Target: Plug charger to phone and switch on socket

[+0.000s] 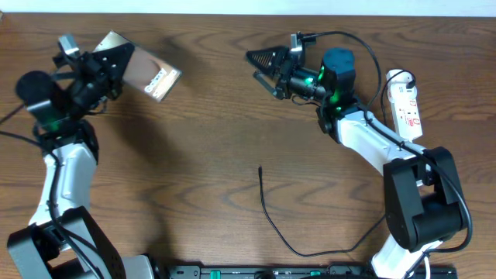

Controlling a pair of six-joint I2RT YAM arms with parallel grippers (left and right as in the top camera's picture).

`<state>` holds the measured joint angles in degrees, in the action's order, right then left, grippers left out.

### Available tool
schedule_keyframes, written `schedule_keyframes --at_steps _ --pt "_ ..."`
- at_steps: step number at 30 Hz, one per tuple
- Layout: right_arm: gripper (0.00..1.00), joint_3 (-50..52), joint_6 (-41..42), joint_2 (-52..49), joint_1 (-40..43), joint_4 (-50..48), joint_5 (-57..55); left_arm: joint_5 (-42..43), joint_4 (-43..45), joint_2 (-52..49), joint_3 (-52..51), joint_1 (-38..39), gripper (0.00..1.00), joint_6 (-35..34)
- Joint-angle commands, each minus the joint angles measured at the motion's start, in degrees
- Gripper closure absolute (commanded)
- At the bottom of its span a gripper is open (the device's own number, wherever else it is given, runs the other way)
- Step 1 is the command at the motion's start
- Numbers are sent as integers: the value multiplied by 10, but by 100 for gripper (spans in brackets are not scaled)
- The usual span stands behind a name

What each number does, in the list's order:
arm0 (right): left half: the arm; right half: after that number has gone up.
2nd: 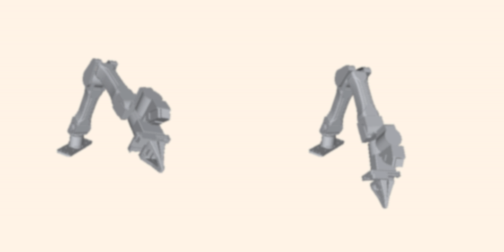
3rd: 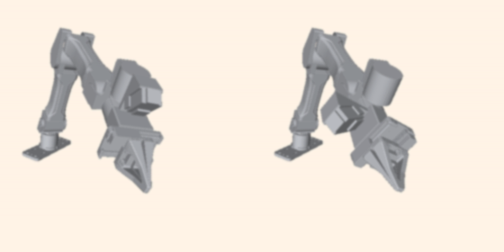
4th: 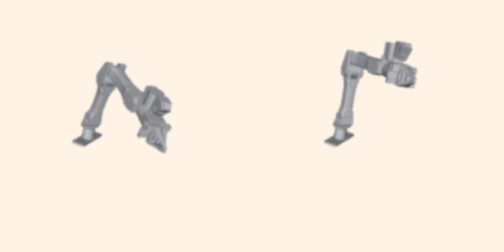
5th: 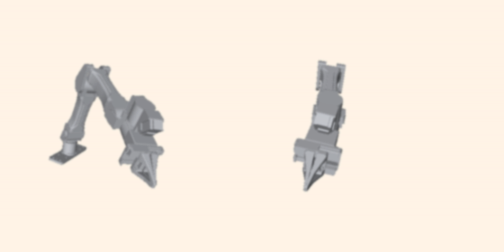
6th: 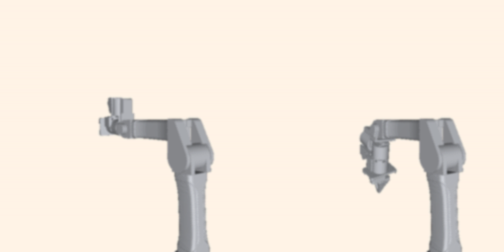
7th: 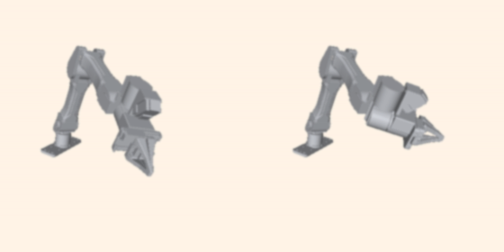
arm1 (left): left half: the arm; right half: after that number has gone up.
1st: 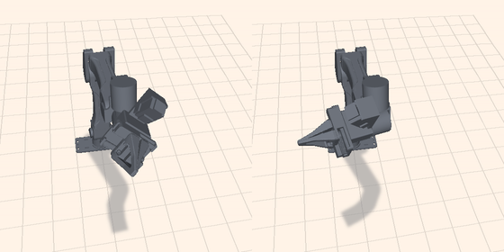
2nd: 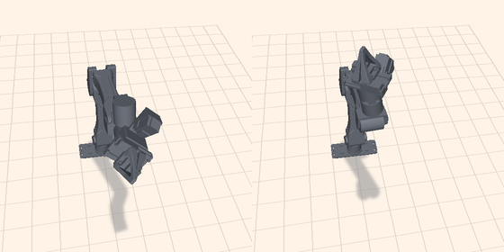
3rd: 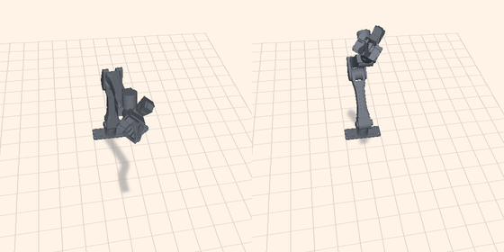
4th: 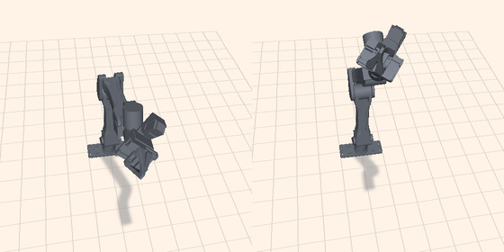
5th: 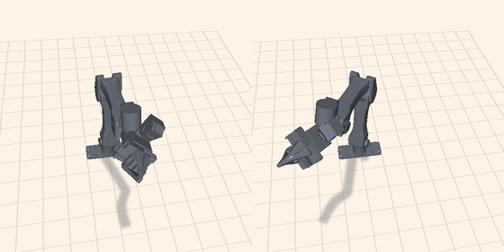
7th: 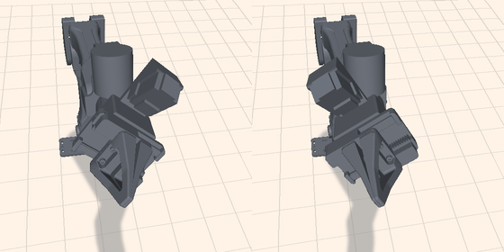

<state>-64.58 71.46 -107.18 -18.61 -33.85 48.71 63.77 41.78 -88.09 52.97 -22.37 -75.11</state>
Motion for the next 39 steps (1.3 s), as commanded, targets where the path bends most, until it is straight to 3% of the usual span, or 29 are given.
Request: schedule_keyframes --at_steps 1,7,10,17,26,39 --pt "1 -6 -192 4 -2 72 41 160 42 5 8 -11 93 54" --pt "1 -26 -324 4 -2 269 -24 228 53 5 8 -11 93 130" --pt "1 -67 -402 4 -10 439 -100 239 53 5 8 -11 92 168" --pt "1 -139 -456 4 -56 701 -273 252 53 5 8 -11 92 271" --pt "1 -138 -433 4 -138 798 -321 263 53 5 8 -11 93 306" --pt "1 -122 -361 4 -232 845 -422 263 53 5 8 -11 93 331"
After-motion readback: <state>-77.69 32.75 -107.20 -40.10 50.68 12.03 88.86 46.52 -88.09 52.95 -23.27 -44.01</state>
